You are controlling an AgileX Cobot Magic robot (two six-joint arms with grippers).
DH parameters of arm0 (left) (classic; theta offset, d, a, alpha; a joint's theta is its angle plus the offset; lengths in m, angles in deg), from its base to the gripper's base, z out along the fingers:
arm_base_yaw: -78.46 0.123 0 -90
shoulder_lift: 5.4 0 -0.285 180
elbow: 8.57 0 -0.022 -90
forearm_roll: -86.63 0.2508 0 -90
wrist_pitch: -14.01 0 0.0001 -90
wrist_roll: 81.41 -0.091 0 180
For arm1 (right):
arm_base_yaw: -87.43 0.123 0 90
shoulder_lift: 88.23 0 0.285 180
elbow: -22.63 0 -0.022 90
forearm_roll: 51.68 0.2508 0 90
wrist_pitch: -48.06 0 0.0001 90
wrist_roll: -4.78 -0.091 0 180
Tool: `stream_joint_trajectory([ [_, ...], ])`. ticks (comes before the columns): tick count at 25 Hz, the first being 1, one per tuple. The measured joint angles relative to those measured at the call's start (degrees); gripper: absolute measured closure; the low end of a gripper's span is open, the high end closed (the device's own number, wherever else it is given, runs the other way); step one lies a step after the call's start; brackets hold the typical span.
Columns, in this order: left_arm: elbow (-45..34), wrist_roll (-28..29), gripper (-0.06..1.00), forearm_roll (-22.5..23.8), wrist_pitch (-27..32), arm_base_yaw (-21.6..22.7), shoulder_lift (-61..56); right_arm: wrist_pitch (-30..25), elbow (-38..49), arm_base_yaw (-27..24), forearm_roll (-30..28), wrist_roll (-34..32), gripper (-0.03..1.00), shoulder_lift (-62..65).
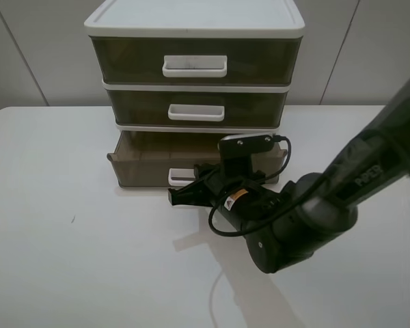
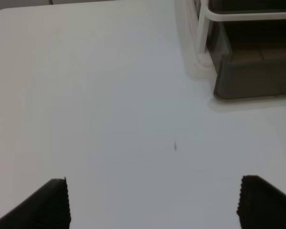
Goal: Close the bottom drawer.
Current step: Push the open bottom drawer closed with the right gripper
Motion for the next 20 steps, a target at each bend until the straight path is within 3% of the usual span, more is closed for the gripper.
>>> stream_joint_trajectory([
  [15,0.0,0.0,0.23,0.0,0.0,0.0,0.0,2.0,-7.7,0.1,6.9,0.1,0.95,-4.9],
  [20,0.0,0.0,0.23,0.0,0.0,0.0,0.0,2.9,-10.1,0.1,7.6,3.3,0.95,-6.6],
])
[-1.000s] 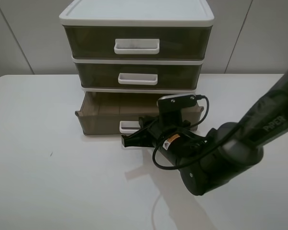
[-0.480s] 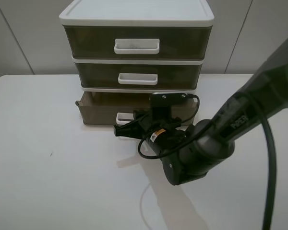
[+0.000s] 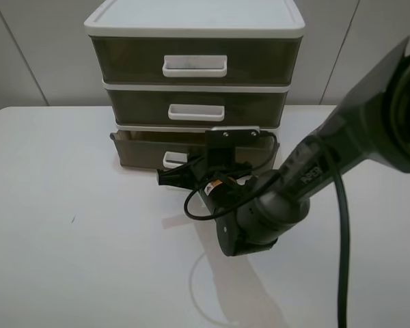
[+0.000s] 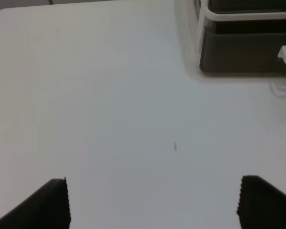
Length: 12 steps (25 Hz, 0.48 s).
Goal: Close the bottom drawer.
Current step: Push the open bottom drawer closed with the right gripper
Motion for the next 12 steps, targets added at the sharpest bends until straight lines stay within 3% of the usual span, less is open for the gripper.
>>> stream_joint_trajectory([
  [12,0.0,0.0,0.23,0.0,0.0,0.0,0.0,0.2,-3.8,-1.7,2.3,4.2,0.95,-1.8],
])
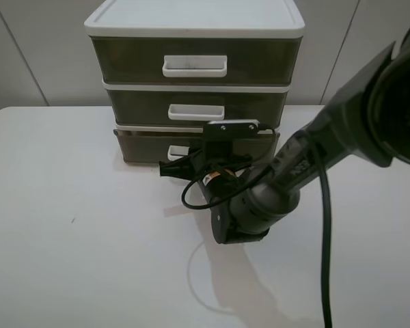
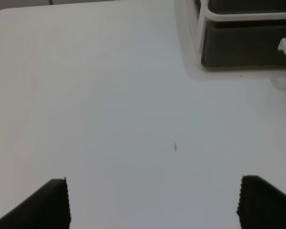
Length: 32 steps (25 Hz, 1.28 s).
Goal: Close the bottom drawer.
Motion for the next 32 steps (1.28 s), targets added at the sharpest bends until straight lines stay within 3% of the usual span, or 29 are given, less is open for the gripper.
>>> stream_joint_trajectory([
  [14,0.0,0.0,0.23,0.0,0.0,0.0,0.0,-0.5,-0.7,-1.2,0.4,0.1,0.95,-0.2],
  [17,0.0,0.0,0.23,0.0,0.0,0.0,0.0,-2.7,0.2,-1.1,0.5,0.2,0.95,1.0],
  [32,0.0,0.0,0.23,0.0,0.0,0.0,0.0,-5.9,23.8,0.9,-3.3,0.2,0.95,23.1],
])
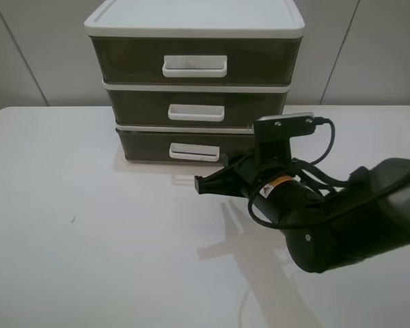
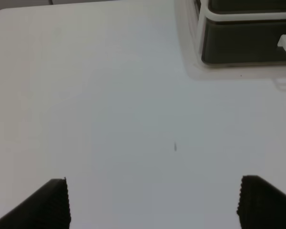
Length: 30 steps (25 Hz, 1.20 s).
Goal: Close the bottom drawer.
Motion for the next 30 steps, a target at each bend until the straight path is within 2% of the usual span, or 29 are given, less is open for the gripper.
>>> stream_joint_trajectory([
  [4,0.0,0.0,0.23,0.0,0.0,0.0,0.0,-0.2,7.6,0.0,-0.9,0.0,0.94,7.8],
  [6,0.0,0.0,0.23,0.0,0.0,0.0,0.0,-0.8,11.2,0.0,-0.9,0.0,0.89,11.4],
  [8,0.0,0.0,0.23,0.0,0.0,0.0,0.0,-1.7,14.7,0.0,-0.9,0.0,0.79,16.2],
  [12,0.0,0.0,0.23,0.0,0.0,0.0,0.0,-5.4,19.3,0.0,1.7,0.0,0.45,26.8],
  [15,0.0,0.0,0.23,0.0,0.0,0.0,0.0,-10.5,20.6,0.0,5.3,0.0,0.3,34.7],
  [18,0.0,0.0,0.23,0.0,0.0,0.0,0.0,-15.8,20.6,0.0,6.9,1.3,0.26,41.7],
  [24,0.0,0.0,0.23,0.0,0.0,0.0,0.0,-22.7,18.8,-1.1,6.8,3.5,0.25,50.3],
  [28,0.0,0.0,0.23,0.0,0.0,0.0,0.0,-27.7,14.1,-7.2,2.0,4.1,0.25,51.5],
  [30,0.0,0.0,0.23,0.0,0.0,0.0,0.0,-33.6,10.9,-11.3,-2.3,3.9,0.25,51.5],
])
